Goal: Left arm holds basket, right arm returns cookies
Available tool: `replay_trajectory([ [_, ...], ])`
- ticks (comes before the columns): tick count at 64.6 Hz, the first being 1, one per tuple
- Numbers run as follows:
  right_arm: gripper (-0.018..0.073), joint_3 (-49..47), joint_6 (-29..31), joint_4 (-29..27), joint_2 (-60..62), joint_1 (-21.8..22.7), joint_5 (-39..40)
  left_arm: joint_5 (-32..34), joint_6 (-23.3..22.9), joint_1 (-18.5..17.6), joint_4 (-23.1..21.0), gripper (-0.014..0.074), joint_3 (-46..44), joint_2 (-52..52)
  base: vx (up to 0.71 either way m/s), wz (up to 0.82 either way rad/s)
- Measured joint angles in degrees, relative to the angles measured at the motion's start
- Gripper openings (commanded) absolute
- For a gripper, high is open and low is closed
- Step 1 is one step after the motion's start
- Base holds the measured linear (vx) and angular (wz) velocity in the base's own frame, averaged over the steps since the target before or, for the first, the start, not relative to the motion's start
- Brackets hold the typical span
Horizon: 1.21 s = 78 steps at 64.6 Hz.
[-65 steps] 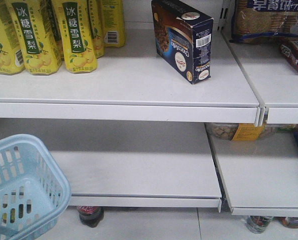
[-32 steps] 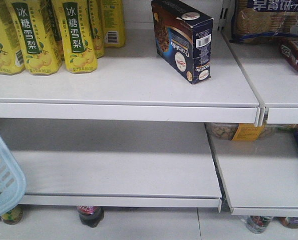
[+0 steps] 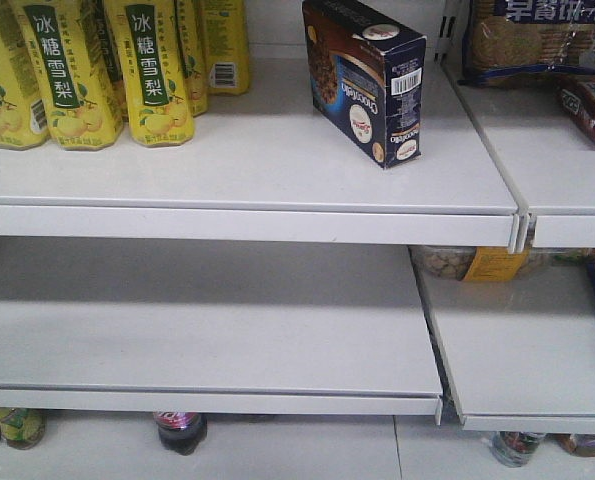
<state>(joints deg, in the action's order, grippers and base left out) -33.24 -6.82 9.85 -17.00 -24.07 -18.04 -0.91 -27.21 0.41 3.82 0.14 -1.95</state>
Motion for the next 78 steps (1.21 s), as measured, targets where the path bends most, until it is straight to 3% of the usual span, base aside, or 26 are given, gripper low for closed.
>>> replay_trajectory([
  [25,-0.0006,0.0,0.0,0.0,0.0,0.0,0.0,-4.1,18.5,0.2,-4.7,0.0,0.4,2.3,0.0,0.0],
  [52,-0.0006,0.0,0.0,0.0,0.0,0.0,0.0,-4.6,24.4,0.2,-4.7,0.0,1.9,2.3,0.0,0.0],
  [78,-0.0006,0.0,0.0,0.0,0.0,0.0,0.0,-4.9,24.8,0.2,-4.7,0.0,1.9,2.3,0.0,0.0],
])
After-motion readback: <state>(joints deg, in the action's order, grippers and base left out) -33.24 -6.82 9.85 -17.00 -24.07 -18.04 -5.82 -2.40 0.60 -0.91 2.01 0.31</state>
